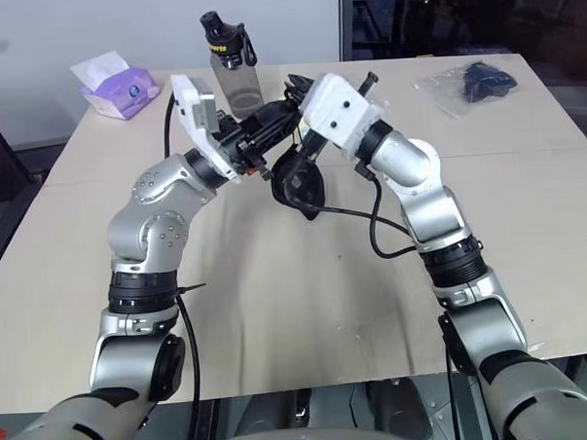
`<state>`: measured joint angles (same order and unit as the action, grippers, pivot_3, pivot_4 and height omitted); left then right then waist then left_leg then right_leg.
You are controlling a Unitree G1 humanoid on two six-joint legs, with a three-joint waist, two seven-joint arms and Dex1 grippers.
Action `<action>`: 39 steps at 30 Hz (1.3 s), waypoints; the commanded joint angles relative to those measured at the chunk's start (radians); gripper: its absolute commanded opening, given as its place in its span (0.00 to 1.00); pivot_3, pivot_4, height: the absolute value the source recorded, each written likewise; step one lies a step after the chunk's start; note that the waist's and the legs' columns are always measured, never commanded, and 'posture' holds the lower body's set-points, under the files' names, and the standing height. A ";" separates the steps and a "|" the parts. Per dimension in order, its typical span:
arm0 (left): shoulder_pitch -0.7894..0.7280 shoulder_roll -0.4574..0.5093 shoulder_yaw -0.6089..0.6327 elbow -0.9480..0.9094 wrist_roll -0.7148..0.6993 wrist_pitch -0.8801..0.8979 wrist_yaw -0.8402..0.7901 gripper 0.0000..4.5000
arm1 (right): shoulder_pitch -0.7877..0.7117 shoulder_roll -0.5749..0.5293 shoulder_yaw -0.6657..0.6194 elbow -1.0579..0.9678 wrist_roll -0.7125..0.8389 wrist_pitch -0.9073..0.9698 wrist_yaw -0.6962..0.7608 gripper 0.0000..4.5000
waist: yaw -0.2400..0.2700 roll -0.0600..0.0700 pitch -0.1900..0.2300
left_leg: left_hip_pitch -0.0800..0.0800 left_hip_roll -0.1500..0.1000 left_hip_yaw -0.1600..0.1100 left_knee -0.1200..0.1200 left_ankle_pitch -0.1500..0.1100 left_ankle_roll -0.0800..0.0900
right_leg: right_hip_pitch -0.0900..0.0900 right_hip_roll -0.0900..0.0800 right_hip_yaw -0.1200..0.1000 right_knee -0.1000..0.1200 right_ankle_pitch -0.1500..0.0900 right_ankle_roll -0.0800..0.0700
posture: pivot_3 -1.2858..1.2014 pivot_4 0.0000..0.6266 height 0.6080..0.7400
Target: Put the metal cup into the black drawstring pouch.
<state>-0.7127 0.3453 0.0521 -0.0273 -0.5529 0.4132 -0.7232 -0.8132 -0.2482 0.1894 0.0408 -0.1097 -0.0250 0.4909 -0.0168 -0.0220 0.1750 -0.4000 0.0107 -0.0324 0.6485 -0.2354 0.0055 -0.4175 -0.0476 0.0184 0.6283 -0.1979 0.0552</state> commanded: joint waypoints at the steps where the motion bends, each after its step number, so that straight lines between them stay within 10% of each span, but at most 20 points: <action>1: -0.030 -0.003 0.022 -0.050 -0.021 -0.001 0.006 0.26 | -0.007 -0.001 -0.003 -0.038 -0.003 -0.003 -0.007 0.00 | 0.000 0.000 0.000 | 0.000 0.000 0.000 0.000 0.000 0.000 | 0.000 0.000 0.000 0.000 0.000 0.000 | 0.52 0.24 1.00; 9: -0.028 -0.003 0.032 -0.029 -0.023 -0.002 0.000 0.01 | -0.008 0.002 -0.004 -0.037 0.000 -0.003 -0.004 0.00 | 0.000 0.000 0.000 | 0.000 0.000 0.000 0.000 0.000 0.000 | 0.000 0.000 0.000 0.000 0.000 0.000 | 0.52 0.24 1.00; 20: 0.000 -0.001 0.034 -0.062 -0.030 0.009 -0.010 0.01 | -0.009 0.007 -0.009 -0.038 0.006 0.002 -0.007 0.00 | 0.000 0.000 0.000 | 0.000 0.000 0.000 0.000 0.000 0.000 | 0.000 0.000 0.000 0.000 0.000 0.000 | 0.52 0.24 1.00; 26: 0.003 0.004 0.024 -0.059 0.022 -0.026 0.003 0.48 | -0.011 0.009 -0.010 -0.038 0.009 0.002 -0.006 0.00 | 0.000 0.000 0.000 | 0.000 0.000 0.000 0.000 0.000 0.000 | 0.000 0.000 0.000 0.000 0.000 0.000 | 0.52 0.24 1.00; 39: -0.009 -0.003 0.020 -0.041 0.011 -0.026 -0.016 0.48 | -0.016 0.015 -0.007 -0.045 0.016 -0.003 0.000 0.00 | 0.000 0.000 0.000 | 0.000 0.000 0.000 0.000 0.000 0.000 | 0.000 0.000 0.000 0.000 0.000 0.000 | 0.52 0.24 1.00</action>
<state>-0.6953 0.3454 0.0694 -0.0503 -0.5346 0.4047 -0.7341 -0.8123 -0.2391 0.1890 0.0409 -0.1075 -0.0188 0.4920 -0.0170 -0.0220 0.1750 -0.3999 0.0107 -0.0324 0.6486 -0.2354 0.0054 -0.4175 -0.0475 0.0184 0.6284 -0.1978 0.0551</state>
